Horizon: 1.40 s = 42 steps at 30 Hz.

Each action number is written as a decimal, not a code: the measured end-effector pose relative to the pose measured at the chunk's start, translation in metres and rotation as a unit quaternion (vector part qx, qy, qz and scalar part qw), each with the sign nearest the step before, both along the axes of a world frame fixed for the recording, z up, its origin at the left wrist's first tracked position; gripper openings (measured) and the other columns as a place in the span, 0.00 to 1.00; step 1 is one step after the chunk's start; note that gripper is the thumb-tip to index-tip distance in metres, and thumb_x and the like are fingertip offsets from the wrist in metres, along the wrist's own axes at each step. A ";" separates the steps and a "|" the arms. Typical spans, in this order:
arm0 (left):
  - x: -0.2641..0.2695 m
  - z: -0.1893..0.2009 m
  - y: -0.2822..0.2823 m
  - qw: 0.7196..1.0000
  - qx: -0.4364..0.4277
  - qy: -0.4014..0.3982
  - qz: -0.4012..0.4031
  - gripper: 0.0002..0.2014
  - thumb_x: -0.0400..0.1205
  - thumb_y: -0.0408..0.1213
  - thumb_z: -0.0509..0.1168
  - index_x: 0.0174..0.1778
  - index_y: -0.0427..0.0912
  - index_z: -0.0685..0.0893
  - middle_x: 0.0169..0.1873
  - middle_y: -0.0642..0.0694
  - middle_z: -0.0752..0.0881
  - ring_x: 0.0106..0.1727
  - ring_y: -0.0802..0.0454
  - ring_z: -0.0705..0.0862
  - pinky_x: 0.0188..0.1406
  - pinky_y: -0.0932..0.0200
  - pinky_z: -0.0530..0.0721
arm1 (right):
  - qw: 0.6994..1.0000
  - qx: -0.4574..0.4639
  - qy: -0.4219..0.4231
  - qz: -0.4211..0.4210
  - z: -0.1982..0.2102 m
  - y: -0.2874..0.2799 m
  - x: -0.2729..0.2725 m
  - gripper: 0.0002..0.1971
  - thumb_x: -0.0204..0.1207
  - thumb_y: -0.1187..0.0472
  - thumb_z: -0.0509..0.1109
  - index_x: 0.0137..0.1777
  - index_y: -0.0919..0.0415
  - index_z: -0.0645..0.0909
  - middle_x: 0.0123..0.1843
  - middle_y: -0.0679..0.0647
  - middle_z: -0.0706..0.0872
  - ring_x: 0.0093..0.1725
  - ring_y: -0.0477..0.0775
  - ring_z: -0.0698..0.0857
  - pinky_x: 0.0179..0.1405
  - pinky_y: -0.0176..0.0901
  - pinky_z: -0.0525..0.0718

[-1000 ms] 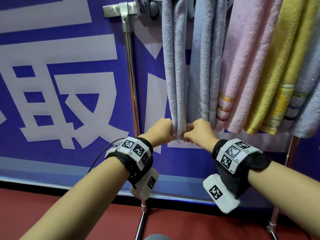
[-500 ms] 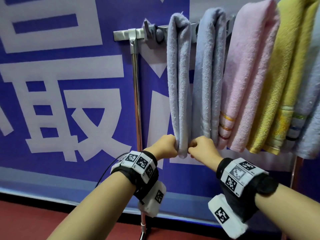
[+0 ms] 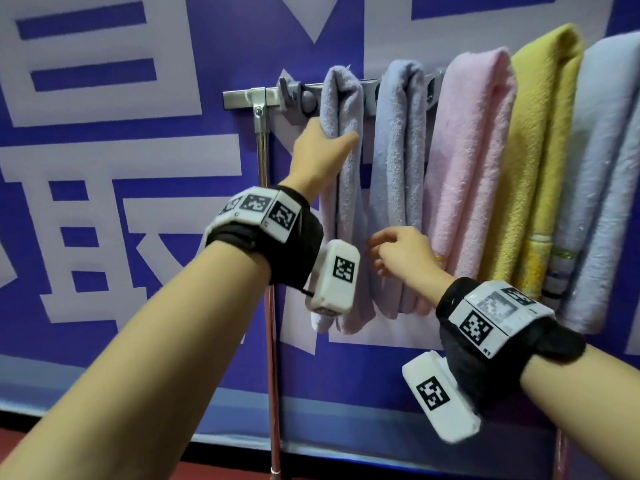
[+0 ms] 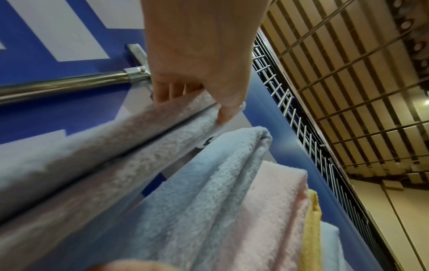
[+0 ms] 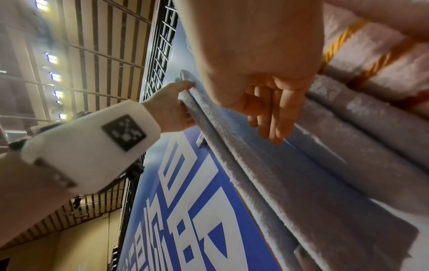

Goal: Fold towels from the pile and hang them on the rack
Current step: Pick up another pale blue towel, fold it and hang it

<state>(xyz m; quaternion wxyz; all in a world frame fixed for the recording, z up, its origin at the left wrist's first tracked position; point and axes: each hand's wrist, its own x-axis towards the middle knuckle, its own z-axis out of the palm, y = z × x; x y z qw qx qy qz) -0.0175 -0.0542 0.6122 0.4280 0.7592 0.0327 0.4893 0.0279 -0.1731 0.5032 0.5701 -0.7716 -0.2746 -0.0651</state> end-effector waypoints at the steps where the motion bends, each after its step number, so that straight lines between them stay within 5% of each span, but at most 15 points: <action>1: 0.002 0.008 -0.002 1.000 0.007 -0.008 0.021 0.09 0.75 0.39 0.64 0.48 0.41 0.80 0.41 0.49 0.84 0.44 0.51 0.83 0.41 0.59 0.78 | 1.000 0.003 0.003 0.003 0.002 -0.003 -0.003 0.15 0.73 0.74 0.58 0.48 0.61 0.84 0.45 0.60 0.88 0.32 0.54 0.85 0.31 0.42 0.86; 3: 0.006 0.020 -0.003 0.998 0.006 -0.017 0.054 0.07 0.76 0.37 0.61 0.47 0.41 0.81 0.45 0.44 0.87 0.50 0.46 0.84 0.48 0.56 0.80 | 1.000 0.013 0.011 0.013 0.006 -0.009 -0.008 0.16 0.73 0.75 0.56 0.46 0.61 0.83 0.44 0.60 0.88 0.33 0.55 0.86 0.26 0.37 0.83; 6: 0.007 0.030 -0.005 0.996 -0.005 -0.041 0.076 0.16 0.75 0.34 0.60 0.57 0.41 0.82 0.52 0.44 0.88 0.57 0.45 0.84 0.60 0.54 0.80 | 0.999 0.026 0.006 0.021 0.011 -0.015 -0.012 0.16 0.71 0.75 0.55 0.45 0.61 0.83 0.43 0.62 0.89 0.33 0.56 0.86 0.24 0.36 0.80; 11: 0.004 0.044 -0.012 0.990 0.029 -0.068 0.119 0.25 0.76 0.36 0.62 0.71 0.51 0.72 0.60 0.47 0.84 0.61 0.50 0.82 0.62 0.52 0.79 | 0.999 0.024 0.000 0.027 0.014 -0.022 -0.013 0.15 0.71 0.74 0.55 0.42 0.61 0.82 0.39 0.60 0.88 0.30 0.55 0.85 0.29 0.42 0.82; 17: 0.003 0.055 -0.015 0.980 0.049 -0.098 0.164 0.12 0.79 0.38 0.60 0.56 0.51 0.83 0.59 0.48 0.79 0.61 0.52 0.79 0.56 0.59 0.76 | 0.998 0.038 0.030 0.028 0.021 -0.024 -0.013 0.15 0.71 0.75 0.53 0.35 0.60 0.79 0.34 0.60 0.86 0.28 0.57 0.83 0.32 0.46 0.83; 23: -0.005 0.057 -0.012 0.961 0.113 -0.089 0.236 0.12 0.80 0.38 0.60 0.54 0.55 0.86 0.57 0.51 0.81 0.59 0.55 0.80 0.45 0.62 0.73 | 0.998 0.047 0.034 0.025 0.030 -0.025 -0.016 0.16 0.72 0.74 0.52 0.35 0.60 0.79 0.34 0.60 0.86 0.27 0.57 0.82 0.29 0.44 0.83; 28: -0.013 0.053 -0.027 0.936 0.191 -0.119 0.271 0.17 0.75 0.28 0.58 0.53 0.50 0.84 0.58 0.51 0.79 0.66 0.50 0.71 0.53 0.55 0.75 | 0.997 0.037 0.058 0.026 0.022 -0.031 -0.017 0.16 0.72 0.74 0.51 0.35 0.62 0.79 0.32 0.59 0.85 0.25 0.57 0.80 0.24 0.39 0.80; 31: -0.012 0.042 -0.049 0.940 0.211 -0.127 0.237 0.14 0.74 0.28 0.59 0.48 0.48 0.86 0.55 0.49 0.80 0.64 0.47 0.71 0.60 0.55 0.71 | 0.996 0.036 0.081 0.019 0.015 -0.038 -0.017 0.13 0.75 0.73 0.53 0.38 0.64 0.79 0.31 0.59 0.84 0.23 0.55 0.78 0.23 0.38 0.76; 36: -0.001 0.008 -0.082 0.960 0.226 -0.108 0.124 0.10 0.76 0.30 0.60 0.41 0.42 0.87 0.48 0.47 0.83 0.57 0.47 0.73 0.48 0.64 0.68 | 0.995 0.030 0.099 -0.004 0.005 -0.057 -0.016 0.13 0.75 0.72 0.53 0.36 0.64 0.77 0.30 0.61 0.83 0.22 0.56 0.76 0.20 0.35 0.69; 38: 0.002 -0.009 -0.093 0.966 0.226 -0.085 0.089 0.11 0.75 0.28 0.59 0.39 0.42 0.87 0.42 0.53 0.79 0.53 0.52 0.70 0.43 0.64 0.67 | 0.993 0.043 0.107 -0.014 0.003 -0.069 -0.018 0.12 0.76 0.73 0.54 0.37 0.66 0.77 0.31 0.64 0.82 0.23 0.56 0.76 0.22 0.39 0.72; 42: 0.005 -0.044 -0.107 0.974 0.220 -0.029 0.040 0.12 0.75 0.26 0.57 0.36 0.43 0.85 0.32 0.59 0.70 0.50 0.56 0.67 0.40 0.62 0.67 | 0.995 0.000 0.081 -0.061 -0.011 -0.098 -0.017 0.13 0.73 0.75 0.53 0.38 0.68 0.80 0.35 0.67 0.85 0.22 0.56 0.78 0.12 0.29 0.68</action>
